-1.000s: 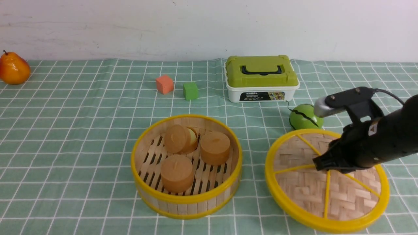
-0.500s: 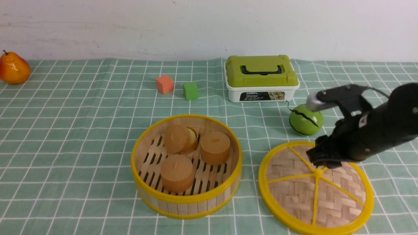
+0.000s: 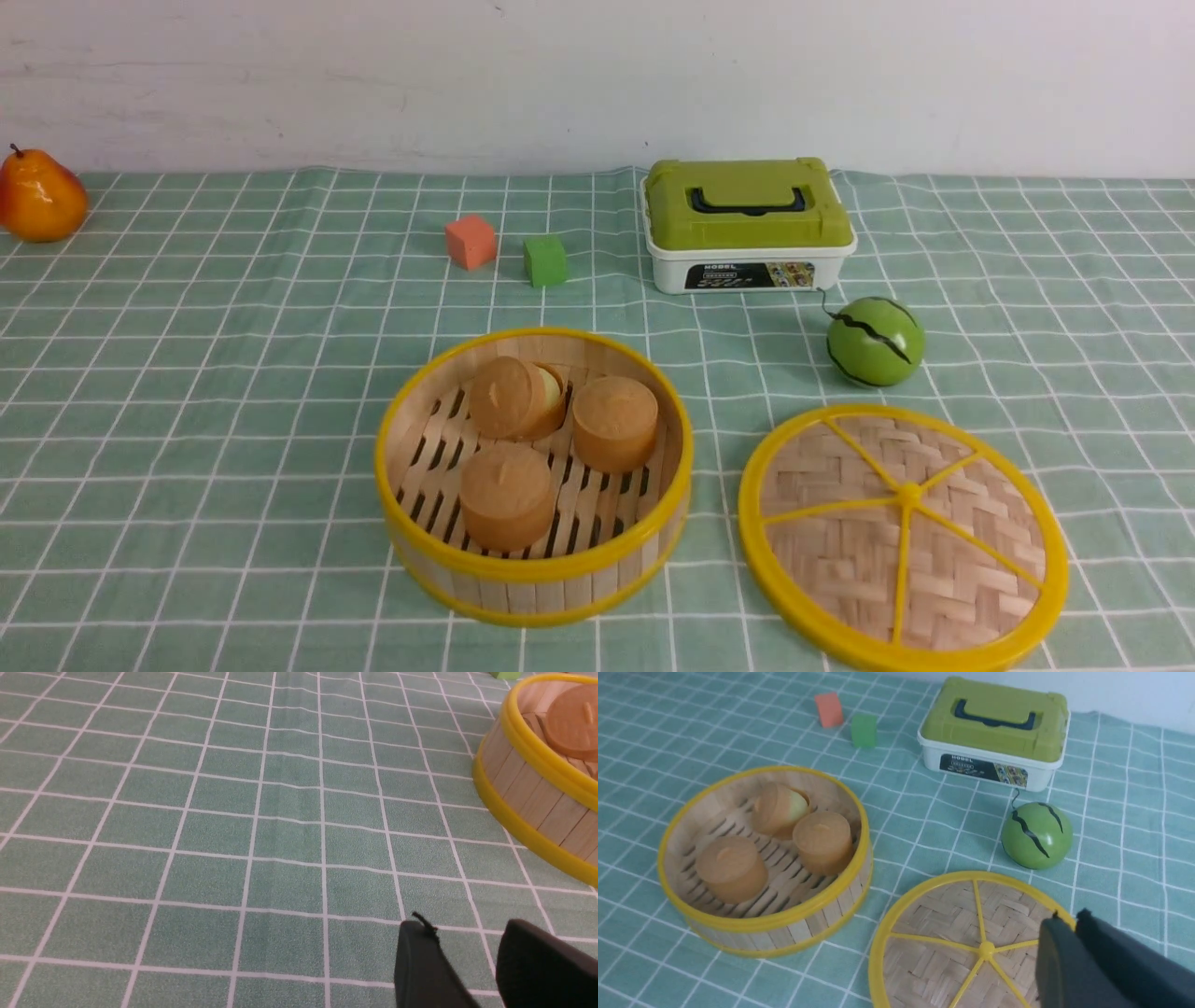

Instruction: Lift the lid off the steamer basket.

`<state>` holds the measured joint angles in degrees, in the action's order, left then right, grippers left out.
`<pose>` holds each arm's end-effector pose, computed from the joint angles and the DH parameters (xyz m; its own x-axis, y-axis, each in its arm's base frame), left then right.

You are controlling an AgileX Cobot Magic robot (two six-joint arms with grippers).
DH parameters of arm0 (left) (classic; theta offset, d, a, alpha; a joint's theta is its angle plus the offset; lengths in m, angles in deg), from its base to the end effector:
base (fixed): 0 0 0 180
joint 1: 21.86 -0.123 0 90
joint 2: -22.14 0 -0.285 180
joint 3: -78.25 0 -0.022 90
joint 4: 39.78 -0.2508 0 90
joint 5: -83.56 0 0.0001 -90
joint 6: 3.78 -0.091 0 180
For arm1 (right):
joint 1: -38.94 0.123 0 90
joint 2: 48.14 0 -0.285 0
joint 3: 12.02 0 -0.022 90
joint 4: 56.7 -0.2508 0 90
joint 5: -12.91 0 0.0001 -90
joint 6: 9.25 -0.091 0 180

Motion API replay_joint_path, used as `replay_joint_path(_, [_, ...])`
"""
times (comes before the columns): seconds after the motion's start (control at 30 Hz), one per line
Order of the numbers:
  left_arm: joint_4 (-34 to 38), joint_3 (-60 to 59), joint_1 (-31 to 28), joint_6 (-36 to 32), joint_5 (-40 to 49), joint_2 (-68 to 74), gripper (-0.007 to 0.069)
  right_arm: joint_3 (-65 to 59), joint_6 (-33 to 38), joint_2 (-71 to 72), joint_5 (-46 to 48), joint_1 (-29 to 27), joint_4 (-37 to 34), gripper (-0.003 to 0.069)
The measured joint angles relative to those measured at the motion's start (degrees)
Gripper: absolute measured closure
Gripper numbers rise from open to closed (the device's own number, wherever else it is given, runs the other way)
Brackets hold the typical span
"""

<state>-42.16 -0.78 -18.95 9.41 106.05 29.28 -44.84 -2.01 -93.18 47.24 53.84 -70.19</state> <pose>0.0522 -0.0012 0.1679 -0.3202 -0.1746 -0.9311 -0.0258 0.9841 -0.1757 0.1159 0.0432 0.3658 -0.3783 -0.0297 -0.9252 -0.3479 0.9308 0.1124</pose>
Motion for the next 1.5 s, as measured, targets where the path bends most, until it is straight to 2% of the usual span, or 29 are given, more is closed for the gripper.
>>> replay_joint_path(0.13, [0.0,0.0,0.0,0.0,0.0,0.0,0.0386,-6.9,-0.4,7.0,-4.5,0.0,-0.3,0.068])
replay_joint_path(0.4, [0.0,0.0,0.0,0.0,0.0,0.0,0.0386,-11.6,-0.6,13.5,-5.5,0.0,0.6,0.0677])
replay_joint_path(0.5, [0.0,0.0,0.0,0.0,0.0,0.0,0.0386,-13.1,-0.6,14.0,-7.5,0.0,3.2,0.0677])
replay_joint_path(0.53, [0.0,0.0,0.0,0.0,0.0,0.0,0.0386,-14.9,-0.6,14.1,-10.7,0.0,6.4,0.0677])
replay_joint_path(0.67, [0.0,0.0,0.0,0.0,0.0,0.0,0.0386,-20.1,-0.6,16.1,-17.4,-0.3,10.1,0.068])
replay_joint_path(0.8, [0.0,0.0,0.0,0.0,0.0,0.0,0.0386,-28.3,-0.8,22.5,-22.7,-4.5,12.1,0.0683])
replay_joint_path(0.9, [0.0,0.0,0.0,0.0,0.0,0.0,0.0386,-36.4,-1.0,29.3,-24.2,-11.8,12.4,0.0683])
replay_joint_path(0.97, [0.0,0.0,0.0,0.0,0.0,0.0,0.0386,-41.8,-3.0,33.4,-24.4,-16.6,12.4,0.0683])
replay_joint_path(1.13, [0.0,0.0,0.0,0.0,0.0,0.0,0.0386,-45.9,-7.8,37.5,-20.5,-19.1,13.0,0.0683])
replay_joint_path(1.27, [0.0,0.0,0.0,0.0,0.0,0.0,0.0386,-45.9,-9.7,37.9,-15.0,-19.3,14.1,0.0683])
replay_joint_path(1.5, [0.0,0.0,0.0,0.0,0.0,0.0,0.0386,-45.7,-10.6,37.9,-13.4,-15.3,15.0,0.0684])
